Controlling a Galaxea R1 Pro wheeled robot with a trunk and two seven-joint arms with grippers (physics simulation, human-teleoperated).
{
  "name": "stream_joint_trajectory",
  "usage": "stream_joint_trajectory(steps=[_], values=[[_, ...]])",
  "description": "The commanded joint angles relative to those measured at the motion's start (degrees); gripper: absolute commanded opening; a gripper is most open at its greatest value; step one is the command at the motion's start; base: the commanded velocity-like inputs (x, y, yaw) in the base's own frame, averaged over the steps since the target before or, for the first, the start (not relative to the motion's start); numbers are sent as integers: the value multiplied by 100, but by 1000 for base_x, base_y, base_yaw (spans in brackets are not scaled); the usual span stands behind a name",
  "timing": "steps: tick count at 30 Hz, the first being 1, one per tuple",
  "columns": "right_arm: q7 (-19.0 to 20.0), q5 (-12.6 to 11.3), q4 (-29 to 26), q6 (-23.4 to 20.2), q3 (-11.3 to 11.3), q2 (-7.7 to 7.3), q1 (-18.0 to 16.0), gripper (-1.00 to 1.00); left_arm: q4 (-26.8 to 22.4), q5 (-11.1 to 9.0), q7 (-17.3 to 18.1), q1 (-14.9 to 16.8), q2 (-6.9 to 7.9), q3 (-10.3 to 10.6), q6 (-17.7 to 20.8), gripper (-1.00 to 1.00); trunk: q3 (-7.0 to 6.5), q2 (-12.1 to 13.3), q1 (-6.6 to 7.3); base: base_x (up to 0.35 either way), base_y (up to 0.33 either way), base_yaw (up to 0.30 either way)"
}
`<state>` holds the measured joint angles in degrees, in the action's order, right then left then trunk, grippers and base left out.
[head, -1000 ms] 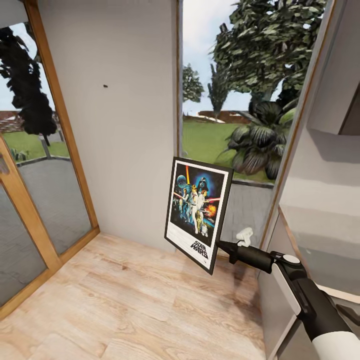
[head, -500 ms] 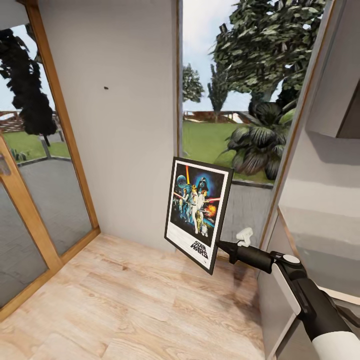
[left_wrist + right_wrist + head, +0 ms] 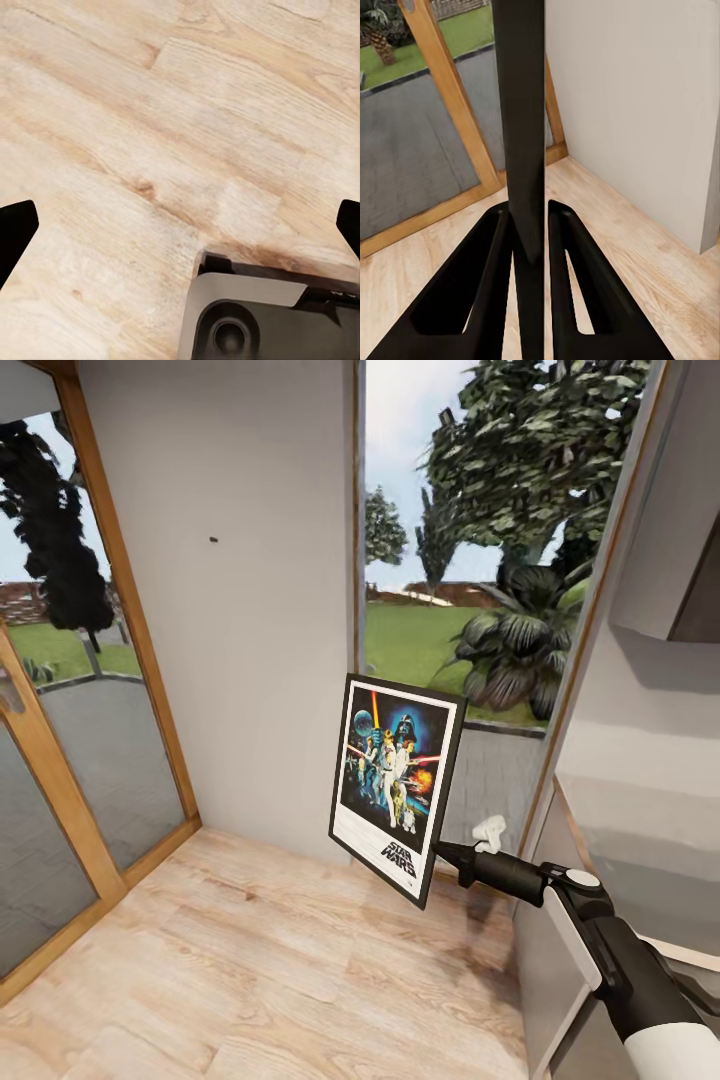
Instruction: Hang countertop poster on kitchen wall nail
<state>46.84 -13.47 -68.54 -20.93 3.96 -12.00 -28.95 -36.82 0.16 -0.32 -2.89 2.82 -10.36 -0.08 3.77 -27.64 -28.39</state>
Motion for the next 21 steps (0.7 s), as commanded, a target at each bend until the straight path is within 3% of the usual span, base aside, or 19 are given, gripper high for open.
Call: stream_joint_trajectory(steps=[1, 12, 21], values=[[0, -68, -1, -59, 9, -5, -5, -100, -9, 2, -3, -1, -1, -2, -1, 100, -8, 31, 19, 0, 0, 0], [0, -68, -1, -60, 9, -5, -5, -100, -9, 2, -3, -1, -1, -1, 0, 100, -206, 473, 261, 0, 0, 0], [0, -68, 0, -60, 9, -5, -5, -100, -9, 2, -3, -1, -1, -3, -1, 100, -206, 473, 261, 0, 0, 0]])
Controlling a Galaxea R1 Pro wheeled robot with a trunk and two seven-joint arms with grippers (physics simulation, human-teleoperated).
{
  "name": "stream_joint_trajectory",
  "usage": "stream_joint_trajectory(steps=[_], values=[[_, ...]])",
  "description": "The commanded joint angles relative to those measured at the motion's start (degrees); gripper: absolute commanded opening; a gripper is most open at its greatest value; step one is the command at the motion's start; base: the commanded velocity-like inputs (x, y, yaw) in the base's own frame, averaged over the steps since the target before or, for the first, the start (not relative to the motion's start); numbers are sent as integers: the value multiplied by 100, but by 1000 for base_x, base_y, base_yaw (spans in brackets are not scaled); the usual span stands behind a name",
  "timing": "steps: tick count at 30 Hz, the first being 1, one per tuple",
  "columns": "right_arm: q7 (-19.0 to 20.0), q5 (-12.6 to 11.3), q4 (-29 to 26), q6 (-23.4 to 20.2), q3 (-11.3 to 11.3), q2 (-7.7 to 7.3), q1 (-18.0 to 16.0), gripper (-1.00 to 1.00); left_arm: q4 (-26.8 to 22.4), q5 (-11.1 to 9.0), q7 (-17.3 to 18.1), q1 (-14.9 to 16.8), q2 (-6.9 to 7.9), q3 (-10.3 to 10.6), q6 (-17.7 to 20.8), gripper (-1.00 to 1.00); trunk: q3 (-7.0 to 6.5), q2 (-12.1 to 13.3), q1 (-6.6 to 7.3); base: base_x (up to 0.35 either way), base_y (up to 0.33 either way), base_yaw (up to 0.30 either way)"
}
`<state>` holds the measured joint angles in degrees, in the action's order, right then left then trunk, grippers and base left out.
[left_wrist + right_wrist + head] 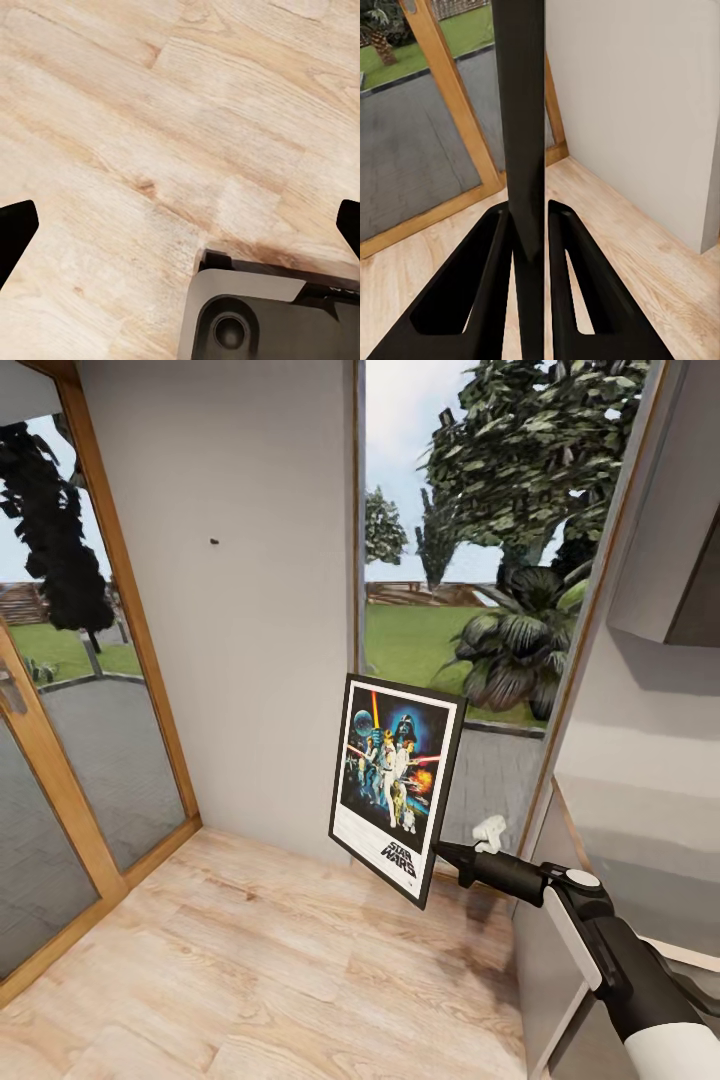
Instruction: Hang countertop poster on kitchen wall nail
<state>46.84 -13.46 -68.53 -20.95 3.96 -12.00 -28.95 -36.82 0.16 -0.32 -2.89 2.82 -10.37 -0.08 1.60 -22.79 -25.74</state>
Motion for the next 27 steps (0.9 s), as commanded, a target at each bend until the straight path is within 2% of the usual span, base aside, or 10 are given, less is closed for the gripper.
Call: stream_joint_trajectory(steps=[1, 20, 27], values=[[1, -69, -1, -58, 9, -5, -6, -100, -9, 2, -3, -1, -1, -2, -1, 100, 12, -12, -4, 0, 0, 0], [8, -69, -11, -59, 9, -5, -6, -100, -1, 2, 13, -1, -1, -9, -1, 100, 12, -12, -4, 0, 1, 0], [9, -69, -7, -58, 9, -5, -6, -100, 0, 2, 22, -1, -1, -9, -4, 100, 12, -12, -4, 0, 192, 0]])
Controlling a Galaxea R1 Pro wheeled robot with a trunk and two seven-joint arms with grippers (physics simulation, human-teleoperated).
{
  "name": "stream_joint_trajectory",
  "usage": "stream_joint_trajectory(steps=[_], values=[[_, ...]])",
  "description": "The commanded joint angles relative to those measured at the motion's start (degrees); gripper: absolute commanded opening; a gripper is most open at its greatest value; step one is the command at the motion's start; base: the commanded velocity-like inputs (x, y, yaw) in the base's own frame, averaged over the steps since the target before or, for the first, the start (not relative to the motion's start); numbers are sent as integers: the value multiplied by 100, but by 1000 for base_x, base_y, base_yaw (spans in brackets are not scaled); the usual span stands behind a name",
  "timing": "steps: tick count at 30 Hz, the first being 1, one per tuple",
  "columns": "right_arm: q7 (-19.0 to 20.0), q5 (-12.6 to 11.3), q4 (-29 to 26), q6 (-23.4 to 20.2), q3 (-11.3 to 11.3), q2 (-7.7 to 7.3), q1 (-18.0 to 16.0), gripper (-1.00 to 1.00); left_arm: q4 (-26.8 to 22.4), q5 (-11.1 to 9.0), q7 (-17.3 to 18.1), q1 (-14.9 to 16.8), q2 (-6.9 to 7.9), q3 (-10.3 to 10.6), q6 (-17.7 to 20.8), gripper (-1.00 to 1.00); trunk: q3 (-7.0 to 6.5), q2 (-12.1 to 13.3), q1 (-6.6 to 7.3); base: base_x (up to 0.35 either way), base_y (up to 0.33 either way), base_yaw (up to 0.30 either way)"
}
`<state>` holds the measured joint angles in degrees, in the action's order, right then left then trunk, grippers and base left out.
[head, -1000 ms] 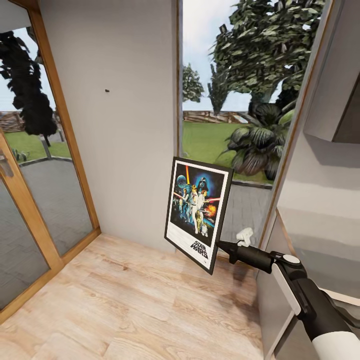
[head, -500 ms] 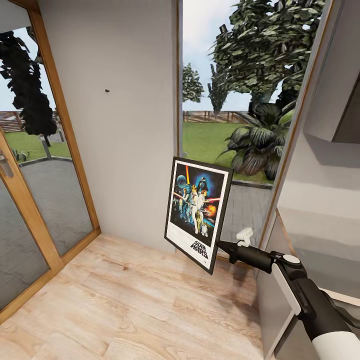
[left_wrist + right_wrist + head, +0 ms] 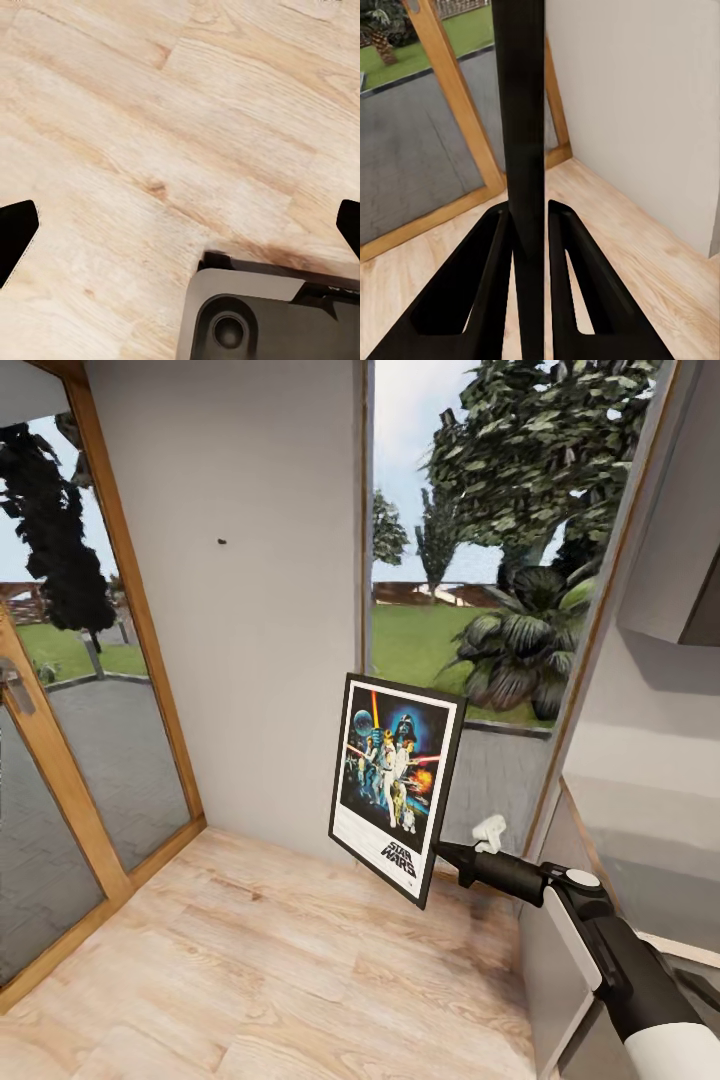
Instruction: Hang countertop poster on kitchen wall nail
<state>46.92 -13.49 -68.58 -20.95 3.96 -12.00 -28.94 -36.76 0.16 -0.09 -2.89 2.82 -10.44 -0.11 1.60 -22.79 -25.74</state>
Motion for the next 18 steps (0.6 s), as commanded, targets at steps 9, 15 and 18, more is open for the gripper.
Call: stream_joint_trajectory(steps=[9, 15, 18], values=[[9, -66, -2, -57, 11, -2, -6, -100, -7, 2, 0, -1, 0, -3, -1, 100, 12, -13, -4, 0, 290, 5], [10, -66, -6, -56, 16, 4, -6, -100, -7, 2, 0, -1, 5, -3, -1, 100, 12, -13, -4, 0, 298, 186], [10, -66, -6, -58, 15, 5, -6, -100, -7, 2, 0, -1, 7, -6, -5, 100, 12, -13, -4, 0, 299, 117]])
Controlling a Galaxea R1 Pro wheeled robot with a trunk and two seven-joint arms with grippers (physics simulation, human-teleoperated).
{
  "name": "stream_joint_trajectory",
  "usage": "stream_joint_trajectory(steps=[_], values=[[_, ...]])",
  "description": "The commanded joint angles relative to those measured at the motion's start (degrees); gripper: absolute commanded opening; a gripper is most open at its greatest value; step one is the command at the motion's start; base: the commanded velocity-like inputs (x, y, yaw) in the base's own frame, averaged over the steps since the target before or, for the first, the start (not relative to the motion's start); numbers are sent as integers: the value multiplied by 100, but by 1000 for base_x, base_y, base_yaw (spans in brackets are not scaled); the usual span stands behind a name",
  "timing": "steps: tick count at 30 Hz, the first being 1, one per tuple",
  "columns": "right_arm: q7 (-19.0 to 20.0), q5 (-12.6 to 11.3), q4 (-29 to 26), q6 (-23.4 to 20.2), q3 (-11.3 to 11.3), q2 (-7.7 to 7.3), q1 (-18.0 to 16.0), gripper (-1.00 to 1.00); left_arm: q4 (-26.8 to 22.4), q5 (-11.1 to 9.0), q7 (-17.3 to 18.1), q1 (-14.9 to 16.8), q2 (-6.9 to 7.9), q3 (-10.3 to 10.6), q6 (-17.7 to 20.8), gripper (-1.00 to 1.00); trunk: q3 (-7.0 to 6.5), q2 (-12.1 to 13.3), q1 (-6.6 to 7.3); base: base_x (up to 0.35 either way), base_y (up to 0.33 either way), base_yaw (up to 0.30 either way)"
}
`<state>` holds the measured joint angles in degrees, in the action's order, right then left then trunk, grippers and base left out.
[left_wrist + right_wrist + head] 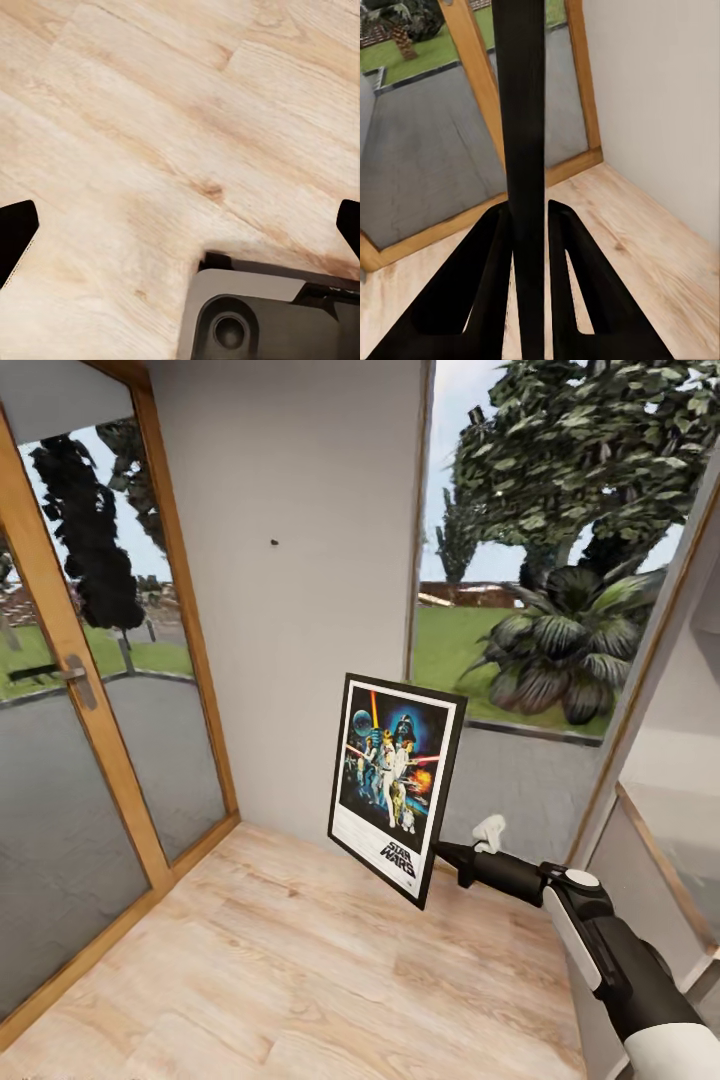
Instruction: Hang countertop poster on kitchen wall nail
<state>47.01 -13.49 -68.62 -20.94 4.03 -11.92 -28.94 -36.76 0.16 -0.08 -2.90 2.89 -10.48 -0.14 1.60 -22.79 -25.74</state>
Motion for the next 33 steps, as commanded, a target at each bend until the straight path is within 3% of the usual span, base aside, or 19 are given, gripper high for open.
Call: stream_joint_trajectory(steps=[1, 33], values=[[1, -66, -2, -59, 9, -4, -6, -100, -7, 2, -1, 0, 0, -3, -2, 100, 12, -13, -4, 0, 299, 52], [1, -66, -2, -51, 10, -3, -6, -100, -9, 2, -1, 0, 1, -6, -2, 100, 12, -13, -4, 99, 312, 4]])
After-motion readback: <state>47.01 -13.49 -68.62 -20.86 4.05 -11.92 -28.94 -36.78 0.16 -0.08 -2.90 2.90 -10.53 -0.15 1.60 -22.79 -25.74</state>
